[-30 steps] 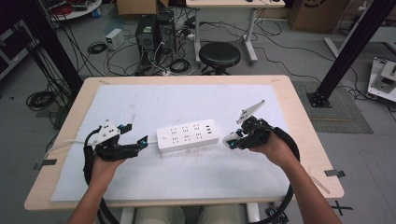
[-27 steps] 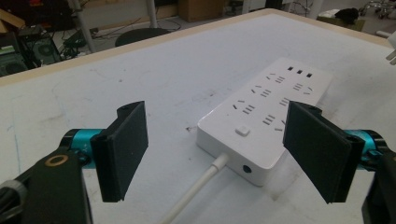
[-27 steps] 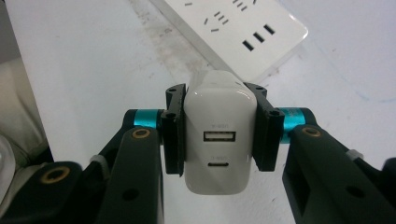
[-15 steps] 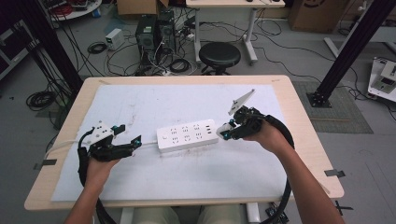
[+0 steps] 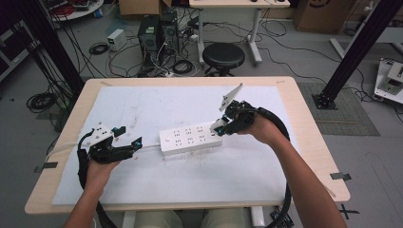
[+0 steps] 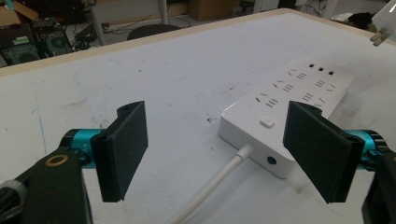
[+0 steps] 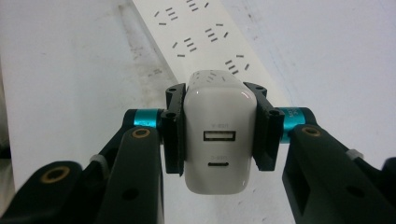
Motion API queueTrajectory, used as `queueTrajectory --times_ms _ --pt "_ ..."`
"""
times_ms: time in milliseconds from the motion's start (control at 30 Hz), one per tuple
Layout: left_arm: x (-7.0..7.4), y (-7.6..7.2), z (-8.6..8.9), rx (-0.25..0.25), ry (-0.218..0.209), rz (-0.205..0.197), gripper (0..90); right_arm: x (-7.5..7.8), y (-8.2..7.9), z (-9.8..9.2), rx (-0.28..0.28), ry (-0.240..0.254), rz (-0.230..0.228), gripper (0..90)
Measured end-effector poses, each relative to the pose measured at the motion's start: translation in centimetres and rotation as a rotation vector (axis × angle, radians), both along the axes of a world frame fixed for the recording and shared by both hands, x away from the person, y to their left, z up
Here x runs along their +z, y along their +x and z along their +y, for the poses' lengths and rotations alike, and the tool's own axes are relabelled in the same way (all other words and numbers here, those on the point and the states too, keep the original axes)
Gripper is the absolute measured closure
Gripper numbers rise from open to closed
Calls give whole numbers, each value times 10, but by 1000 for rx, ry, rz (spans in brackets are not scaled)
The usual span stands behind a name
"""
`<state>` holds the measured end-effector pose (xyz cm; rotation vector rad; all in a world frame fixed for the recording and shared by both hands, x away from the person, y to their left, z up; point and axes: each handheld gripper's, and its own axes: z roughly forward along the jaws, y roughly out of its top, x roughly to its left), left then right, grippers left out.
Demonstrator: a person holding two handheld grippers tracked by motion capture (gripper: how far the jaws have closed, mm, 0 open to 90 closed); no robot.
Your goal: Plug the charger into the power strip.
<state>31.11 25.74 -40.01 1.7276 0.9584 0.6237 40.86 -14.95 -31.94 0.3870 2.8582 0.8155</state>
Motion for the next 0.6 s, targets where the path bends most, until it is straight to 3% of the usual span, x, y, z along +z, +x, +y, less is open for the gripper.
queueTrajectory --times_ms 467,600 --pt "-5 1 4 0 -13 5 222 -6 20 20 77 -54 2 633" --pt "-6 1 5 3 -17 9 222 -7 24 23 76 -56 8 633"
